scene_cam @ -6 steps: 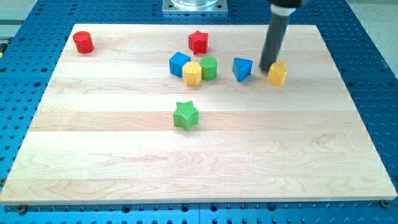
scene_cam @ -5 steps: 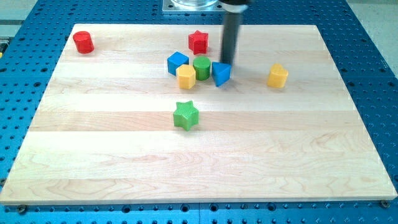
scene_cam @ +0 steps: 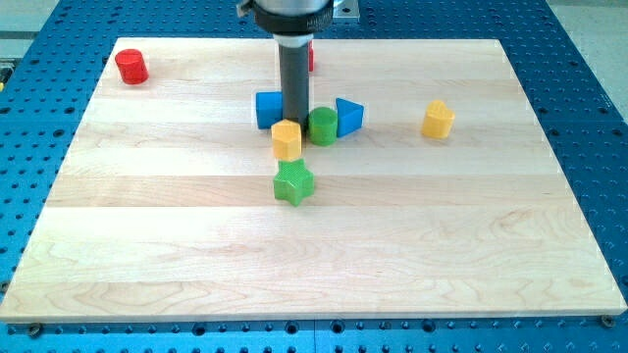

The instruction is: Push the green circle to the top right side of the board

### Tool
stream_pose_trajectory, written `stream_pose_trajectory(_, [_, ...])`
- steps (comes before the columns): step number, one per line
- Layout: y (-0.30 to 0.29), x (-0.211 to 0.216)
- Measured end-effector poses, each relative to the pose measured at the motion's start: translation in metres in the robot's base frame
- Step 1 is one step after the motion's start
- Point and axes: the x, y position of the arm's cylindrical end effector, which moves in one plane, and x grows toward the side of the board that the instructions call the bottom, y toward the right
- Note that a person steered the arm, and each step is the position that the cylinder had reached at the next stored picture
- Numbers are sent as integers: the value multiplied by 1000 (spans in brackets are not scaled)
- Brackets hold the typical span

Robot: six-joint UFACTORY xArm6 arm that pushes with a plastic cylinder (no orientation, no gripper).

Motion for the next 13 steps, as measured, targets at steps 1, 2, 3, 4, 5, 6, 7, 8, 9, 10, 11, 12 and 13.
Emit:
stream_pose_trajectory(1, [24,1])
stream_pose_trajectory(2, [10,24])
stream_pose_trajectory(3, [9,24])
stream_pose_trajectory(4, [12,9])
stream_pose_trajectory(5, [58,12])
stream_pose_trajectory(6, [60,58])
stream_pose_trajectory(7, [75,92])
stream_pose_trajectory(8, [81,55])
stream_pose_trajectory(9, [105,-8])
stream_pose_trajectory(10, [134,-54])
stream_pose_trajectory(11, [122,-44])
stream_pose_trajectory(12, [158,-18])
stream_pose_trajectory(13, [192,-43])
